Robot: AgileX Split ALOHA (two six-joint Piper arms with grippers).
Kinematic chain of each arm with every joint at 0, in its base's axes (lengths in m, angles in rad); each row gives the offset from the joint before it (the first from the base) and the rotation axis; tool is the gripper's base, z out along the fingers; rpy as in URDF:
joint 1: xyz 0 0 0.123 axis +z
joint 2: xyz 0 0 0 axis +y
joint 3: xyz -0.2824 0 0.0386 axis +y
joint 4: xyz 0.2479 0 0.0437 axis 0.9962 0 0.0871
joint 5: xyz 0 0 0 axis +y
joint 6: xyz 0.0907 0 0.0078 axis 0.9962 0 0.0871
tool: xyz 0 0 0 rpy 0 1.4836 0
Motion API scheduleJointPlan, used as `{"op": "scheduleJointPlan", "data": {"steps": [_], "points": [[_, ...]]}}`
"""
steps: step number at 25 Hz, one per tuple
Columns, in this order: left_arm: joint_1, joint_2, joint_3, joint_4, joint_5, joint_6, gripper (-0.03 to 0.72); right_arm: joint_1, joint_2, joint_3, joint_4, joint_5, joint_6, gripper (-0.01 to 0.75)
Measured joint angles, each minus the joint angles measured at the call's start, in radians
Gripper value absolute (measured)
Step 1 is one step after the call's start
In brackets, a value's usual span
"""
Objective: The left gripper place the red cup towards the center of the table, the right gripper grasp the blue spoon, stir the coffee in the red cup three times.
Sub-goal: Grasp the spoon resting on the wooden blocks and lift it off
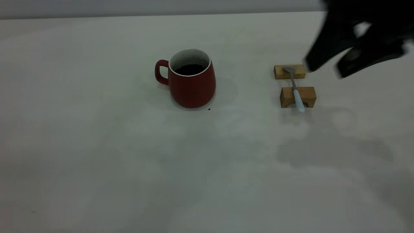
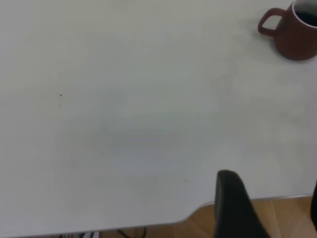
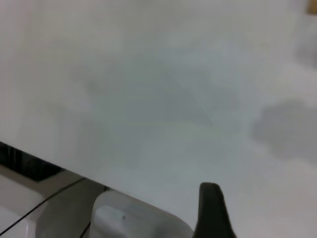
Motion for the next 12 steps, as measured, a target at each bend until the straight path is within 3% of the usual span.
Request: {"op": "scheduleJointPlan", "data": {"steps": [5,12], "points": [[0.000,0.000,0.000,0.000,0.000,0.000,0.446,0.038,0.222,-0.181,-0.074,0.007,0.111,0.552],[0.000,0.000,0.000,0.000,0.000,0.000,0.446,0.042,0.403,-0.380,-0.386,0.065,0.409,0.551]]}}
